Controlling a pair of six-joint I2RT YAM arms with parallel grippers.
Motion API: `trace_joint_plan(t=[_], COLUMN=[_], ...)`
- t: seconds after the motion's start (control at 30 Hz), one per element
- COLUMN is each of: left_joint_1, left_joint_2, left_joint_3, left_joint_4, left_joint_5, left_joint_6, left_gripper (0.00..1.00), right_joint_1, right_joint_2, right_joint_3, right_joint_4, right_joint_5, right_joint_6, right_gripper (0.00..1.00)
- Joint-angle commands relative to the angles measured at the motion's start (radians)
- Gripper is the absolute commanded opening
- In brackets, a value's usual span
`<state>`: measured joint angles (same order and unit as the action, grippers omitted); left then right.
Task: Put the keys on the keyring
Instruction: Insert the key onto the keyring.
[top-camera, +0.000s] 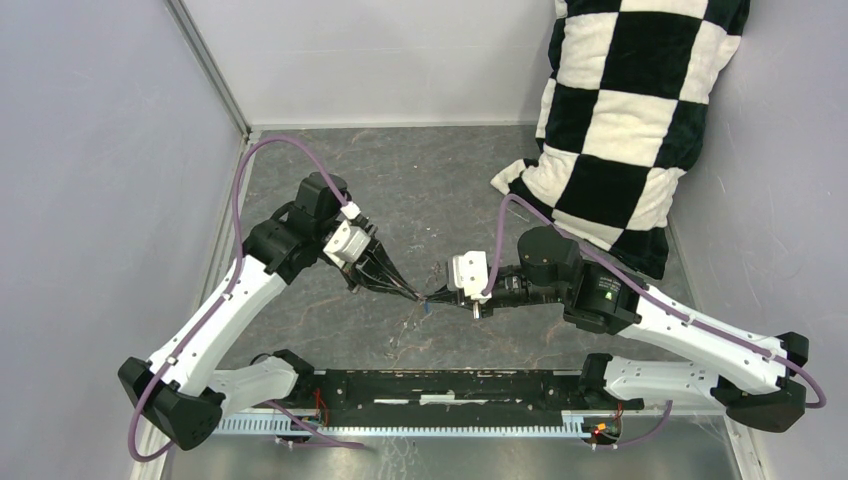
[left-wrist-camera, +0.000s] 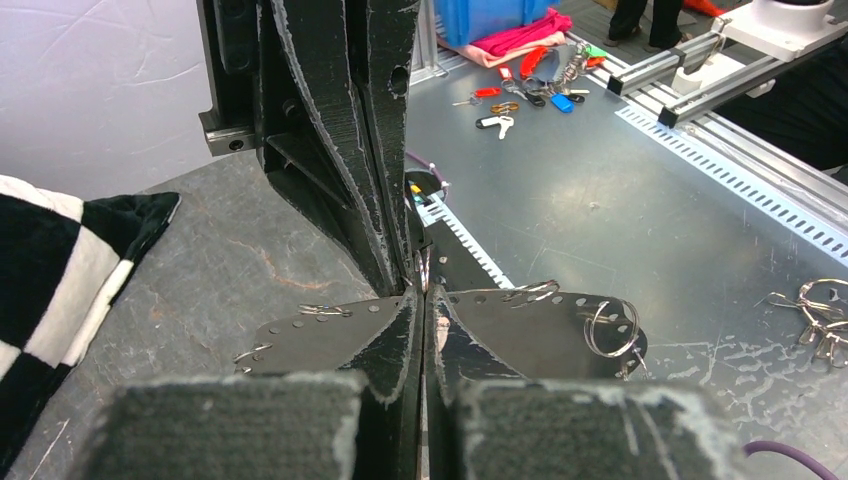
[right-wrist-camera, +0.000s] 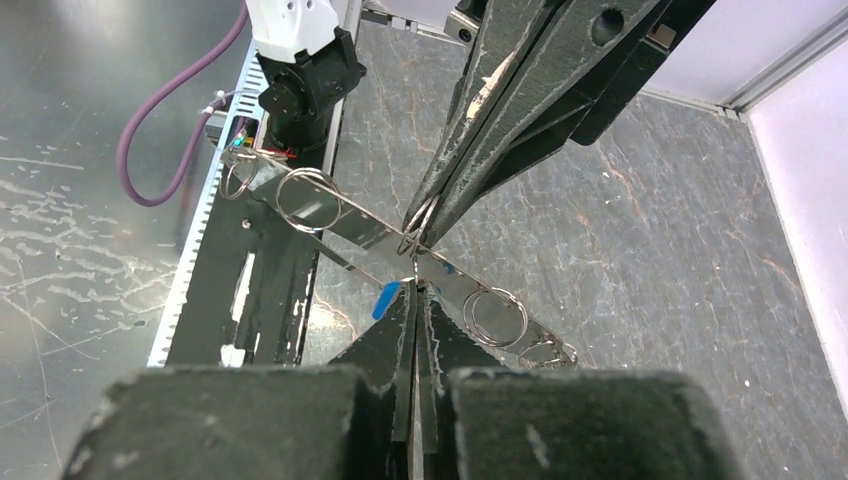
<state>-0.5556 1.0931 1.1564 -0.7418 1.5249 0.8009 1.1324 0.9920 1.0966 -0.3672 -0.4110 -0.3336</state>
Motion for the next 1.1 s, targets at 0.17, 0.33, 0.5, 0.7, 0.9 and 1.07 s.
trace_joint_plan(t=[0.17, 0.33, 0.5, 0.7, 0.9, 1.07], left_joint_1=[0.005, 0.004, 0.005, 0.004, 0.005, 0.006], left_joint_2=[-0.027, -0.026, -0.027, -0.028, -0.029, -0.032], left_joint_3=[0.0, 0.002, -0.004, -0.009, -0.007, -0.009], left_joint_4=[-0.003, -0.002, -0.002, -0.002, -0.003, -0.003], left_joint_5=[0.055, 0.038, 0.018, 0.013, 0.013, 0.014], left_joint_6=[0.047, 0.051, 0.053, 0.055, 0.055, 0.051], left_gripper=[0.02, 0.02, 0.02, 0.02, 0.02, 0.02], right_joint_1=[0.004, 0.003, 0.004, 0.004, 0.004, 0.004], right_joint_2=[-0.002, -0.008, -0.012, -0.012, -0.015, -0.019], right_joint_3=[0.006, 0.012, 0.017, 0.027, 0.025, 0.023], right_joint_4=[0.044, 0.046, 0.047, 0.044, 0.041, 0.041], right_joint_5=[0.002, 0.002, 0.002, 0.002, 0.007, 0.029], right_joint_6=[0.021, 0.025, 0.027, 0.025, 0.025, 0.025], right_gripper=[0.01, 0.01, 0.01, 0.01, 0.01, 0.01])
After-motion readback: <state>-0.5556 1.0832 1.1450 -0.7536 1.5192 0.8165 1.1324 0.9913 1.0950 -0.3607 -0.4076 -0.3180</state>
